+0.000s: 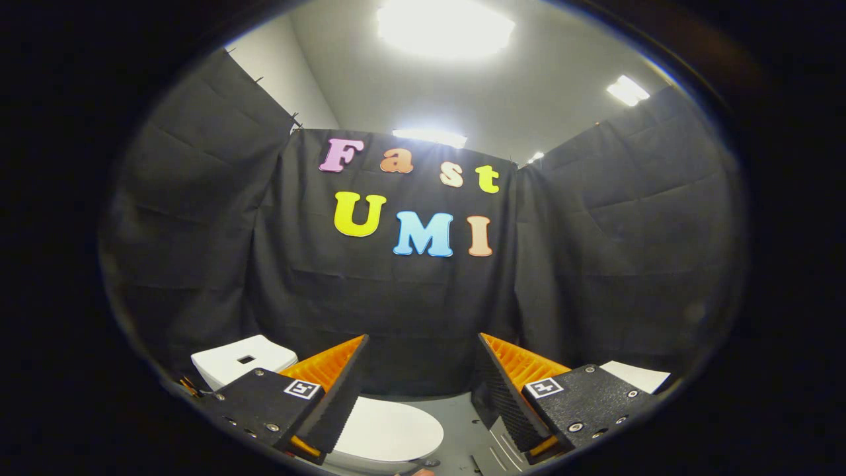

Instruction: Open the toilet lid.

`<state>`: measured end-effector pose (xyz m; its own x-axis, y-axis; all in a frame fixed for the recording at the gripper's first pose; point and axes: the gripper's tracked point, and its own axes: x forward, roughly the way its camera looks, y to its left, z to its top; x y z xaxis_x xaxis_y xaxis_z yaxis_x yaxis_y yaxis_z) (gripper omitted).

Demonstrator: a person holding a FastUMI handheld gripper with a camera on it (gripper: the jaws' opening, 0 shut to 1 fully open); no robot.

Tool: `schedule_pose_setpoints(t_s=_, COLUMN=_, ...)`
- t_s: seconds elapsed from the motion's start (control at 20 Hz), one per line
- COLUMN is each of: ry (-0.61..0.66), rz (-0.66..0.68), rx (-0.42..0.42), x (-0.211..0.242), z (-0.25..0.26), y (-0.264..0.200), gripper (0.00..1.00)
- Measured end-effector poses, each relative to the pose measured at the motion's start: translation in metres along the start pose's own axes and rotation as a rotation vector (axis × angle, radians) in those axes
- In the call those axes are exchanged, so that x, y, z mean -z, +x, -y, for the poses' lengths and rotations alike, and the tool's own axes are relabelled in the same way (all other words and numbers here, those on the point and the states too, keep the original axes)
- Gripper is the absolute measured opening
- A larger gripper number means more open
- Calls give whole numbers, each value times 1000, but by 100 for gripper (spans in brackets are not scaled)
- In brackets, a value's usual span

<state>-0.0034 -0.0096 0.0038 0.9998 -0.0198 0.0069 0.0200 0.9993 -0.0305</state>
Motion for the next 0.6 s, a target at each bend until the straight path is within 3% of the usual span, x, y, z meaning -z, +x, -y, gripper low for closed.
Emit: schedule_pose_setpoints(t_s=0.6, ry=52, rz=-32, rx=-20, x=32, z=-12, y=15, gripper=96)
